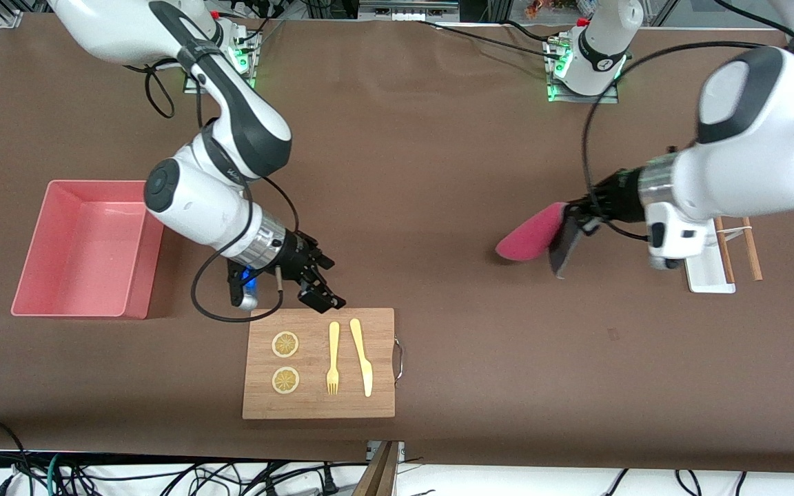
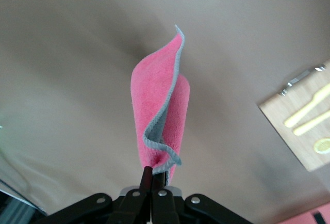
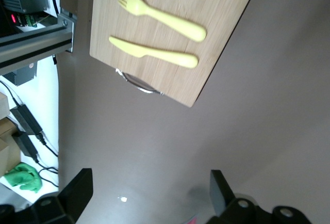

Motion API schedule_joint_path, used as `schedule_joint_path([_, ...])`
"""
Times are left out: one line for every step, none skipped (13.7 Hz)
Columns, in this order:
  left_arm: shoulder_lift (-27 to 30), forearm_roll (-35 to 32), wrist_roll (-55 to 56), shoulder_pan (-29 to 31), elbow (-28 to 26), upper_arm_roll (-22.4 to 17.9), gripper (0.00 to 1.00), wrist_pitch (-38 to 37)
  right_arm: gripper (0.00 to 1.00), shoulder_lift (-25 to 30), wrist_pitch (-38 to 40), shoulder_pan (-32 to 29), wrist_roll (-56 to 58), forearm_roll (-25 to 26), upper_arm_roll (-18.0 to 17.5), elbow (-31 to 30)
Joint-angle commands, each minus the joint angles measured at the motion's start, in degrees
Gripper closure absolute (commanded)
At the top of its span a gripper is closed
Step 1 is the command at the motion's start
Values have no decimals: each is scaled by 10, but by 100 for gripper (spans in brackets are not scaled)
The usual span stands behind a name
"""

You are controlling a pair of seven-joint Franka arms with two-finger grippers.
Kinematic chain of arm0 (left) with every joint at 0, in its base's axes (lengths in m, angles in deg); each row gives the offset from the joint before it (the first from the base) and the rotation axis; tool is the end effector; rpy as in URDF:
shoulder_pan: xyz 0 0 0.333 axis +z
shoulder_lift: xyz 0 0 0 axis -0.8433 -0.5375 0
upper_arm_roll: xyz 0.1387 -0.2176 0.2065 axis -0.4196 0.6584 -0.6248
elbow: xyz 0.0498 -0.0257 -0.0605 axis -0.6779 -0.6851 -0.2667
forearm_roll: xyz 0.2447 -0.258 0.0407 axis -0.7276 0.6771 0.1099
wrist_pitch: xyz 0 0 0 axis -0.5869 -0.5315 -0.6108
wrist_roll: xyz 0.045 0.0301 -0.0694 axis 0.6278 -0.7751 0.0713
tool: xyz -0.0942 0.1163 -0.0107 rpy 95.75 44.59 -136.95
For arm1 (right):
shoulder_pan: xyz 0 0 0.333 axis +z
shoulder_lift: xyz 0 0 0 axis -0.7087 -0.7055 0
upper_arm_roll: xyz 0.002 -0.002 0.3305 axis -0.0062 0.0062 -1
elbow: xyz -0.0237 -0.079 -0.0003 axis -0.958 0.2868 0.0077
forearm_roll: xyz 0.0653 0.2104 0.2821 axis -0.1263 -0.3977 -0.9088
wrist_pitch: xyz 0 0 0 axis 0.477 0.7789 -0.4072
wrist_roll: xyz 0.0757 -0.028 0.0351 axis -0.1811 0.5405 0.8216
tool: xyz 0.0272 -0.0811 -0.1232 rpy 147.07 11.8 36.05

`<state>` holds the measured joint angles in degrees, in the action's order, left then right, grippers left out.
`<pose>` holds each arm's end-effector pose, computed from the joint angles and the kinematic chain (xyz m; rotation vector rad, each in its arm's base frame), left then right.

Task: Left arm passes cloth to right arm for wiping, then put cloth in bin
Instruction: 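Move the cloth toward the right gripper while the right gripper approaches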

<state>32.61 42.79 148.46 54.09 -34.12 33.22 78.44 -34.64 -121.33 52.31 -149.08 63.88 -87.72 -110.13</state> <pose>0.5731 -0.2051 0.4979 2.5732 1.2318 -0.5546 0.6455 0.3512 0.3797 -2.1586 1.3994 0.1720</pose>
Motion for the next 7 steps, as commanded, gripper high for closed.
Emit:
schedule_joint_path([-11, 83, 31, -20, 21, -4, 100, 41, 0, -18, -48, 18, -29, -5, -4, 1])
schedule_joint_path([-16, 100, 31, -29, 26, -4, 100, 59, 0, -23, -60, 23, -34, -5, -4, 1])
schedule_joint_path([-17, 105, 31, -37, 27, -3, 100, 82, 0, -29, -67, 27, -34, -5, -4, 1])
schedule_joint_path([-17, 122, 30, -42, 27, -2, 100, 110, 0, -35, -69, 31, -34, -5, -4, 1])
schedule_joint_path([-18, 144, 27, -56, 26, -2, 100, 140, 0, -43, -69, 38, -35, -5, -4, 1])
schedule_joint_path([-25, 160, 28, -70, 27, -2, 100, 164, 1, -49, -69, 45, -40, -5, -4, 1])
schedule_joint_path([-32, 170, 27, -84, 27, -2, 100, 188, 1, -56, -70, 49, -51, -5, -4, 1])
